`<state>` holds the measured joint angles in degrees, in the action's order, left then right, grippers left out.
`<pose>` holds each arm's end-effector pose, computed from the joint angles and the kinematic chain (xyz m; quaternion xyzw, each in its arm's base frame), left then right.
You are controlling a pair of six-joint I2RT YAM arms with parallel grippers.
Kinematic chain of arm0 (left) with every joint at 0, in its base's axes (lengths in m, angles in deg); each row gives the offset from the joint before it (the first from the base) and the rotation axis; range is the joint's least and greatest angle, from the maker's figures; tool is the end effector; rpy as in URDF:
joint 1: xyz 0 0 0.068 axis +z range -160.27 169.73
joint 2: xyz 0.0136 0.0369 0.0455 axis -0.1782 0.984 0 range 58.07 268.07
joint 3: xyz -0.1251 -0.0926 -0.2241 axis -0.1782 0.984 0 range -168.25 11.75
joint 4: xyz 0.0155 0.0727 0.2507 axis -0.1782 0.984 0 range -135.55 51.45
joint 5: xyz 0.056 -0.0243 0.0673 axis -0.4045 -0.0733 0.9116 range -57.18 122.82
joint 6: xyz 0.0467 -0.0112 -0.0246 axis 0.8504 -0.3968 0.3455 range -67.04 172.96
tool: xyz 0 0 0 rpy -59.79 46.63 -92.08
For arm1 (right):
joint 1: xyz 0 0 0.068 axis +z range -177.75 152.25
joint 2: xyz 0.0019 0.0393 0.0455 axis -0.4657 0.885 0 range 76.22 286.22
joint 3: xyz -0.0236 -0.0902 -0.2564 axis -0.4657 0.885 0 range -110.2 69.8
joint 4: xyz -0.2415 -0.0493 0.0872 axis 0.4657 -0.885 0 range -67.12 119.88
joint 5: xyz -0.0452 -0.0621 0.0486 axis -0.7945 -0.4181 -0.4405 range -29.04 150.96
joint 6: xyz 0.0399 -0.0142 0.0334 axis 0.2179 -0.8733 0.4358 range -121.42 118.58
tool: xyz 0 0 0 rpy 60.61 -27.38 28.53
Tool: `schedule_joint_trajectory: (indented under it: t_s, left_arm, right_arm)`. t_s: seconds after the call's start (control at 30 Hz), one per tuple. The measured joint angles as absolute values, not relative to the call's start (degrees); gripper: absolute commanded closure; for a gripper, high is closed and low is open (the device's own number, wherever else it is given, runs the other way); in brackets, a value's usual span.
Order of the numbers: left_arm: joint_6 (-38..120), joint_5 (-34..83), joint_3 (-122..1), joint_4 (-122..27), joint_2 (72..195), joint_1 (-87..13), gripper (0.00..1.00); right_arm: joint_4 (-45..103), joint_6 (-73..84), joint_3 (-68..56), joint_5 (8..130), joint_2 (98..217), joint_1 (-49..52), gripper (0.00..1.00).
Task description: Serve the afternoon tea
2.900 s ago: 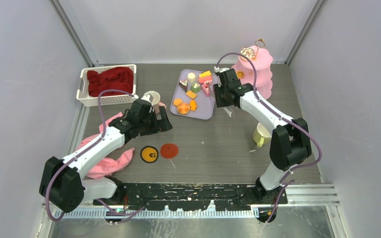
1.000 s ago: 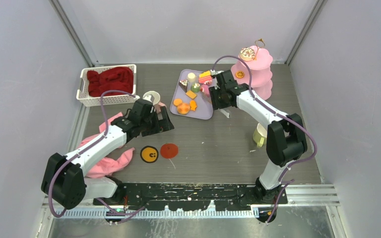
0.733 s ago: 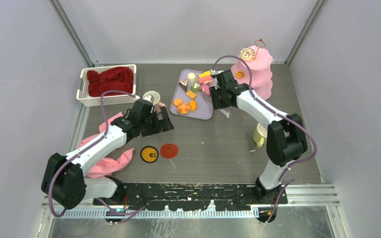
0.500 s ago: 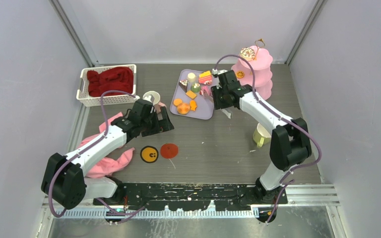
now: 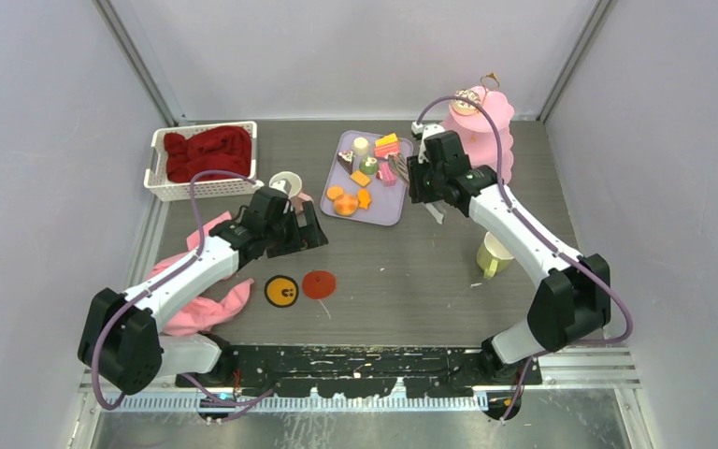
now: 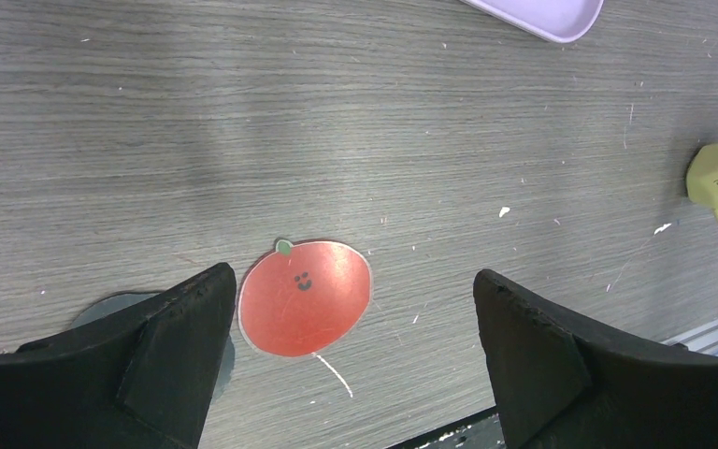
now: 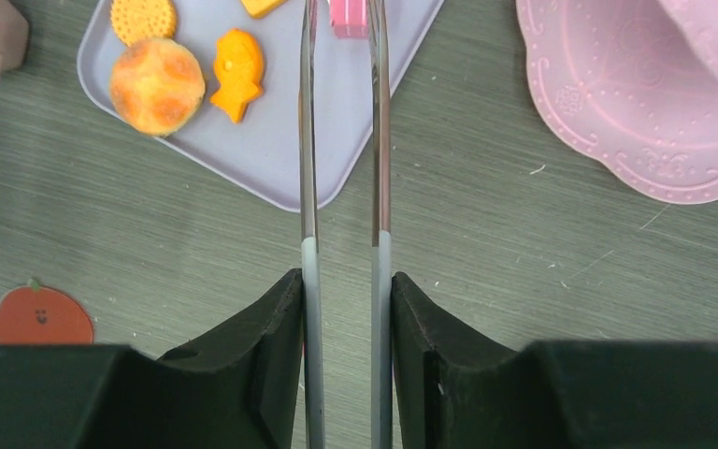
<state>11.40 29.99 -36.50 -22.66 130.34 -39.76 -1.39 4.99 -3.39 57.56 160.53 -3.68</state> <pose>0.2277 -0.1309 0.2400 -0.0887 0.9256 -0.2321 0.2855 0.2991 0.1314 0.3139 -0.1285 0.9055 0.0799 0.3964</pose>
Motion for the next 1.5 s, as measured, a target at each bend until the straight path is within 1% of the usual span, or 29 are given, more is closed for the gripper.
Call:
schedule_joint_trajectory:
  t_s: [0.03,0.07,0.27,0.43,0.8,1.0,1.23,1.3,1.33,1.37,1.5]
  left_arm:
    - [11.4,30.0,-36.5,-22.7,130.4,-39.8,0.03]
    - [11.4,29.9,-36.5,-22.7,130.4,-39.8,0.03]
    - [11.4,30.0,-36.5,-22.6,130.4,-39.8,0.03]
    - [11.4,29.9,-36.5,-22.7,130.4,-39.8,0.03]
    - [11.4,29.7,-36.5,-22.8,133.2,-39.8,0.03]
    - [11.4,29.7,-36.5,-22.9,133.2,-39.8,0.03]
    - [11.4,29.7,-36.5,-22.9,133.2,-39.8,0.03]
    - [11.4,29.7,-36.5,-22.9,133.2,-39.8,0.03]
    - [11.4,29.7,-36.5,-22.9,133.2,-39.8,0.03]
    - [11.4,29.7,-36.5,-22.9,133.2,-39.8,0.03]
    - [11.4,29.7,-36.5,-22.8,133.2,-39.8,0.03]
  right_arm:
    - [-1.7,5.0,-3.4,57.4,161.1,-3.4,0.72]
    - [-1.9,5.0,-3.4,57.3,161.5,-3.1,0.70]
    - [-2.5,6.1,-2.4,54.4,162.9,2.1,0.66]
    - [-1.9,8.1,1.6,48.8,163.2,6.4,0.59]
    - [1.1,10.6,3.0,43.4,167.7,7.0,0.53]
    - [3.2,10.8,2.8,41.4,170.9,7.0,0.52]
    - [4.6,10.8,2.3,40.5,171.5,7.0,0.51]
    - [4.9,10.8,1.4,40.3,172.2,7.0,0.51]
    - [5.1,10.7,0.9,40.2,172.7,7.0,0.53]
    - [5.5,10.7,0.5,40.2,173.1,6.9,0.59]
    - [7.2,10.6,-0.1,40.3,174.7,6.4,0.76]
